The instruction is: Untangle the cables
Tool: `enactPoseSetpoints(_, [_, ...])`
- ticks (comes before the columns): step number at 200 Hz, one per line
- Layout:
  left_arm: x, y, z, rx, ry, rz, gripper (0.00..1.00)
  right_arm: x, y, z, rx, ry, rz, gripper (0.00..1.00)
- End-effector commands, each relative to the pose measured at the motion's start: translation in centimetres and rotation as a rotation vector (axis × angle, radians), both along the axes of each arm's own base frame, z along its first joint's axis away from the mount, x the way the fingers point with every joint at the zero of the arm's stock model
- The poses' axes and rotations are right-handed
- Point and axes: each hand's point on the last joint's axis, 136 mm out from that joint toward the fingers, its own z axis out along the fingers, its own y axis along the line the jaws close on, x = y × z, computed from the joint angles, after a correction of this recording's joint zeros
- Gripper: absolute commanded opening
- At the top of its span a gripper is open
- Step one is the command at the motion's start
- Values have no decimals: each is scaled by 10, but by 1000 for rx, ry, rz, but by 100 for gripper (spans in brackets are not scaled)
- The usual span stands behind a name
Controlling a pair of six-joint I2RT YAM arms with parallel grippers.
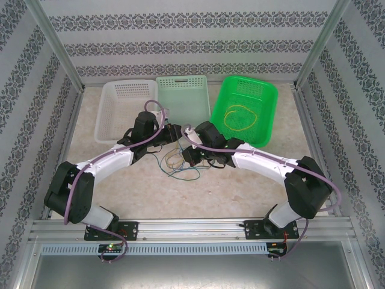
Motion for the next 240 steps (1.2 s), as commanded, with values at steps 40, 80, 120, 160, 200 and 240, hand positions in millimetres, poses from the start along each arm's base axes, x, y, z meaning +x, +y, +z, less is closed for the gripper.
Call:
enactPoseSetpoints(40, [-7, -1, 17, 34, -67, -22, 100, 10, -5, 15, -1, -31, -40, 0])
enactPoseSetpoints(80, [-19, 17, 23, 130, -128, 5, 100, 22, -14, 19, -5, -22, -90, 0])
enactPoseSetpoints(120, [-40, 39, 18, 276, -166, -3, 100, 36, -41, 26, 33, -8, -184, 0])
enactPoseSetpoints(160, [-60, 29, 8, 257, -148, -100, 100, 47, -73, 48, 74, -45, -268, 0])
enactPoseSetpoints(200, [-97, -25, -29, 252, -59, -314, 93, 60, -101, 73, 108, -89, -350, 0])
enactPoseSetpoints(240, [-122, -43, -59, 341, -16, -429, 88, 84, -113, 96, 107, -95, -384, 0])
